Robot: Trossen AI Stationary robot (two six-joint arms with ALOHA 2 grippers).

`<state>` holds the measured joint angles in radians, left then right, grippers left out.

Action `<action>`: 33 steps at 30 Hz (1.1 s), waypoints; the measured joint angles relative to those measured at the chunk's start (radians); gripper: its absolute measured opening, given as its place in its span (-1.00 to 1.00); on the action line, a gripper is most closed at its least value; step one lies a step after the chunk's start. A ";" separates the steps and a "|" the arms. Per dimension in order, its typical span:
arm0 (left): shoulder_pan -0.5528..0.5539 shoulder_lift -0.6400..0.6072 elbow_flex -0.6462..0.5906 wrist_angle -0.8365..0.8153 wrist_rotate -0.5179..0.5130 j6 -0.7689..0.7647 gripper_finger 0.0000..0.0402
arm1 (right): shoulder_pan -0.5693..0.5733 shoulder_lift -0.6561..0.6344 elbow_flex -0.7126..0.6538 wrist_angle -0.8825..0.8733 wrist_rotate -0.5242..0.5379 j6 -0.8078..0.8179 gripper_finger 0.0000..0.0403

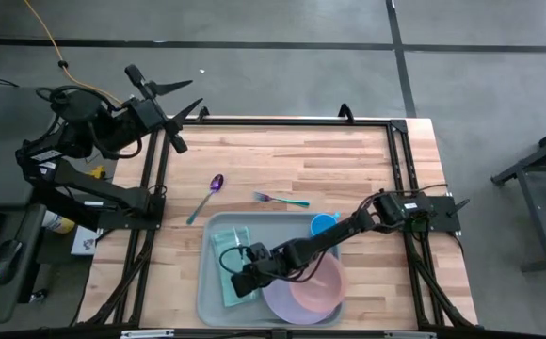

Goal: Set up tray
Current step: Put the green patterned knife on the light blue napkin, then adjust the light blue napkin on the gray serving tray

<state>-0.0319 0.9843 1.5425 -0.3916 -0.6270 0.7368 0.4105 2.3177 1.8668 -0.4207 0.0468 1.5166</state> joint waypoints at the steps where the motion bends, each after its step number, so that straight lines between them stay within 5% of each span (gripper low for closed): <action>1: 0.000 0.000 0.000 0.000 0.000 0.000 0.05 | -0.001 0.000 0.000 0.001 0.003 -0.001 -0.97; 14: 0.000 0.000 0.000 -0.013 0.001 -0.001 0.05 | -0.005 0.000 0.000 0.042 0.011 -0.024 -0.66; 33: 0.000 -0.001 0.000 -0.134 0.010 -0.013 0.05 | -0.061 -0.001 0.055 0.041 0.006 -0.136 -0.86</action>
<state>-0.0322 0.9836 1.5425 -0.5251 -0.6168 0.7237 0.3493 2.3169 1.9214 -0.3797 0.0530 1.3807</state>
